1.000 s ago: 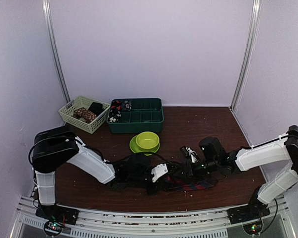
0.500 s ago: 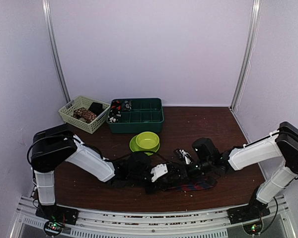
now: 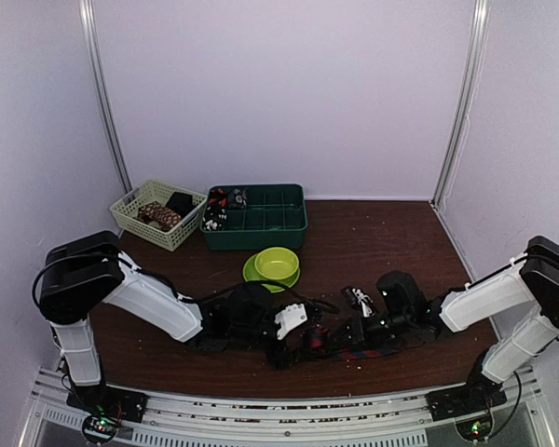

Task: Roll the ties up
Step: Roll the tie at the center of the board.

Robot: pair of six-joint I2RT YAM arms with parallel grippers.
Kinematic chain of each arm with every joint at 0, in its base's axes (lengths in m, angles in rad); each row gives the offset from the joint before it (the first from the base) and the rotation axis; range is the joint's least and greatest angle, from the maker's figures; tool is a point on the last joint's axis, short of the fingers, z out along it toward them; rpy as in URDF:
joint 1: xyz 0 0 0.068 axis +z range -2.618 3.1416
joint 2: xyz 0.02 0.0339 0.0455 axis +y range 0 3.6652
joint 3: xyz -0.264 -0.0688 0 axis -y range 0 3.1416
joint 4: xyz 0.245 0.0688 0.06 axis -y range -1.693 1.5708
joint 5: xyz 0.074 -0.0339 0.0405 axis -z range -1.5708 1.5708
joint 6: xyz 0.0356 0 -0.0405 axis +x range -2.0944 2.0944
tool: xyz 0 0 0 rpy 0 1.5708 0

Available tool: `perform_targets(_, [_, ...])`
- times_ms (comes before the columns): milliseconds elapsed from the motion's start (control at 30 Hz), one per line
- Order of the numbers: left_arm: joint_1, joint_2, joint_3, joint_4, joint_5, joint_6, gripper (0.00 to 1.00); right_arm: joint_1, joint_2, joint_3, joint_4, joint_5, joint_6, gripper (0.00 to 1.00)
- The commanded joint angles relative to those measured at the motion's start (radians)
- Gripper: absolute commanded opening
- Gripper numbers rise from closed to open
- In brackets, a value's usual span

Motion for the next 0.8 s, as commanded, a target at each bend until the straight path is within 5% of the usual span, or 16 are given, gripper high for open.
perform_targets(0, [-0.004,-0.006,-0.023,0.085,-0.011,-0.016,0.83,0.003,0.015,-0.102,-0.181,0.098,-0.017,0.00])
perform_targets(467, [-0.037,0.087,0.071,0.131,0.017,0.014,0.84,0.003,0.067,-0.094,-0.165,0.089,-0.036,0.00])
perform_targets(767, [-0.037,0.174,0.188,-0.011,0.042,0.046,0.67,0.004,0.054,-0.078,-0.167,0.076,-0.041,0.00])
